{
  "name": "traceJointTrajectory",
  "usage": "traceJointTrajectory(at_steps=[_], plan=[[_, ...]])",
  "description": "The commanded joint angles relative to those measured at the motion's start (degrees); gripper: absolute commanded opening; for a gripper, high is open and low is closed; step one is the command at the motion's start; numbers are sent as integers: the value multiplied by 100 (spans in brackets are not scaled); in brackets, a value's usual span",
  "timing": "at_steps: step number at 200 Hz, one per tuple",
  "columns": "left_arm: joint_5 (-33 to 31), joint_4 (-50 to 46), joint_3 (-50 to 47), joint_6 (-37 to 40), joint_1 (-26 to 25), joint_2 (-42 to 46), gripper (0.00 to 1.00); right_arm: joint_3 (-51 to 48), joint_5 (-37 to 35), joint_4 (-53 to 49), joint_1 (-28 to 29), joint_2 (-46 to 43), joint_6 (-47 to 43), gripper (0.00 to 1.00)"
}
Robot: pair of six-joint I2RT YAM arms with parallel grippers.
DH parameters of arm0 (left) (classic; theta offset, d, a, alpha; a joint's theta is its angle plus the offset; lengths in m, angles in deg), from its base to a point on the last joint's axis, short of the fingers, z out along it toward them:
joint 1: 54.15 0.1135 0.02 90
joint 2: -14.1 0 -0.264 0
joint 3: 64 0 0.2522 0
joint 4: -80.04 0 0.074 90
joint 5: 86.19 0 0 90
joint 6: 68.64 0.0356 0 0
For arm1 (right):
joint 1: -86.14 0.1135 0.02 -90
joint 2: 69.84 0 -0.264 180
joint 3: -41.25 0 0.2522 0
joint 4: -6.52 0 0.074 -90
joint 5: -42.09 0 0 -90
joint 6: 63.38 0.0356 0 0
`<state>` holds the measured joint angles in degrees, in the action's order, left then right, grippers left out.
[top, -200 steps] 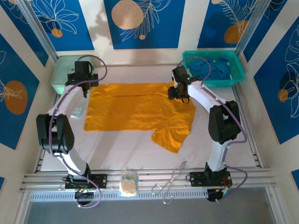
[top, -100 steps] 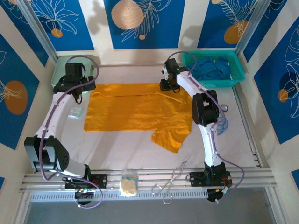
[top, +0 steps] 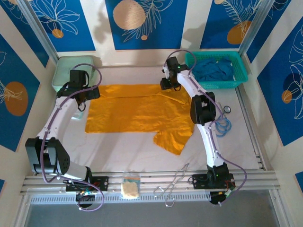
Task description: Fold and stack the t-shirts
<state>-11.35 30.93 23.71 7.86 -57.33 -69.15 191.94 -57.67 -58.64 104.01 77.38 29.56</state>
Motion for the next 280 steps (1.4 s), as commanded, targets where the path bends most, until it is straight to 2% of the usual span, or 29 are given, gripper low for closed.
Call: traceJointTrajectory(at_steps=[1, 91, 149, 164, 219, 280], plan=[[74, -51, -55, -68, -34, 128, 100, 178, 263, -336, -11, 101, -52, 47], [145, -33, -70, -57, -42, 185, 100, -197, 205, -187, 58, -420, 3, 31], [171, -15, -170, -37, -42, 260, 100, -316, 117, -204, 155, -564, 75, 9], [171, -22, -196, -25, -42, 273, 100, -410, 59, -188, 204, -642, 105, 0], [189, -16, -277, 5, -42, 412, 100, -1165, -451, -3, 490, -1337, 772, 0], [276, 115, -453, 38, -42, 370, 100, -1907, -1208, -131, 1079, -1718, 2362, 0]])
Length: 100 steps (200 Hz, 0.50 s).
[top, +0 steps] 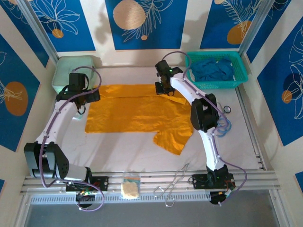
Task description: Fold and stack the t-shirts
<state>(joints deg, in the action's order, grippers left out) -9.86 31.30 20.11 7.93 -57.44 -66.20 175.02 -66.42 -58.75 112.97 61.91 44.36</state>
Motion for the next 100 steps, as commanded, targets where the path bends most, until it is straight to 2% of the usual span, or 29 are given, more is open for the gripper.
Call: traceJointTrajectory(at_steps=[1, 26, 45, 59, 100], plan=[[128, 78, -96, 28, -31, 75, 100, -219, -340, -126, 191, -169, 903, 0], [163, 131, -166, 11, -31, 49, 100, -331, -417, -243, 329, -93, 1384, 0], [215, 141, -180, -4, -34, 38, 100, -380, -401, -335, 406, -36, 1609, 20], [267, 141, -174, -12, -40, 49, 100, -394, -451, -415, 450, -33, 1699, 29], [282, 39, -113, -93, -49, 184, 100, -564, -653, -463, 459, -372, 1711, 32]])
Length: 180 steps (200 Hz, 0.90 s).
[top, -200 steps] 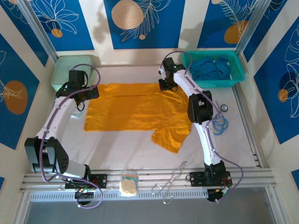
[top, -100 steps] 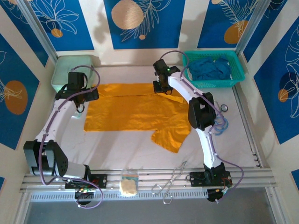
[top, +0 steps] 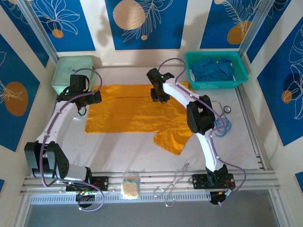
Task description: Fold and stack the t-shirts
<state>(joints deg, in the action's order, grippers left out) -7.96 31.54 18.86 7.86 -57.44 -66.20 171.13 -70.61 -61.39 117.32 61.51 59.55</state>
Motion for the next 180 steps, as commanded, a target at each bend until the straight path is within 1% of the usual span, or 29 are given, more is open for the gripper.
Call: traceJointTrajectory(at_steps=[1, 18, 34, 49, 57, 91, 111, 127, 137, 150, 180], plan=[[85, 9, 14, -93, -49, 187, 100, -185, -243, -200, 22, -348, 190, 32], [-73, -203, 93, -231, -48, 241, 100, -432, -415, -169, -49, -600, 175, 31], [-365, -552, 138, -493, -49, 332, 100, -862, -415, -47, -212, -893, 188, 27], [-661, -1056, 109, -864, -11, 421, 97, -1487, -256, 265, -413, -1282, 173, 26], [-678, -1333, 66, -1038, 32, 471, 94, -1869, -113, 469, -527, -1519, 139, 26], [-185, -2048, -576, -1596, 441, 844, 76, -3272, 425, 1155, -912, -2485, -105, 26], [241, -2181, -1068, -1771, 863, 1019, 69, -3728, 688, 1300, -1016, -2875, -300, 26], [745, -2123, -1454, -1918, 1190, 1093, 61, -3985, 824, 1374, -1024, -3138, -421, 26], [1044, -2025, -1678, -1995, 1383, 1097, 59, -4139, 922, 1443, -1017, -3295, -465, 26], [1311, -1782, -1918, -2081, 1488, 1065, 56, -4322, 1077, 1578, -1009, -3502, -519, 26], [1465, -1218, -2257, -2335, 1502, 916, 54, -4598, 1369, 1795, -1009, -3751, -581, 27]])
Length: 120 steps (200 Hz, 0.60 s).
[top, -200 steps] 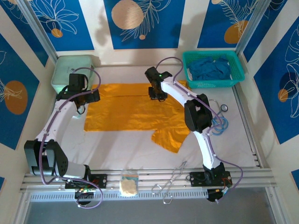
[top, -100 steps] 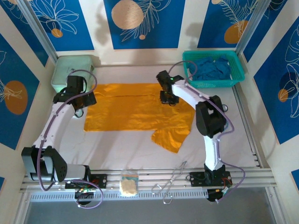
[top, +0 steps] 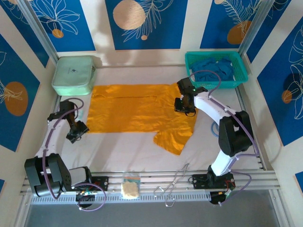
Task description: Fold and stack the t-shirts
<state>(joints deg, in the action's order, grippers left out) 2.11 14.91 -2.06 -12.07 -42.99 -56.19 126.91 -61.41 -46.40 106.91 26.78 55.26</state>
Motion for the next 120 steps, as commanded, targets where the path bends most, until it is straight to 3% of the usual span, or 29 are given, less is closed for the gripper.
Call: traceJointTrajectory(at_steps=[1, 120], plan=[[458, 458, -171, -354, 55, -97, 54, -185, 455, 299, 32, -285, -155, 27], [71, 1288, 223, -361, 55, -1663, 43, -410, 719, 496, -16, -258, -157, 26]])
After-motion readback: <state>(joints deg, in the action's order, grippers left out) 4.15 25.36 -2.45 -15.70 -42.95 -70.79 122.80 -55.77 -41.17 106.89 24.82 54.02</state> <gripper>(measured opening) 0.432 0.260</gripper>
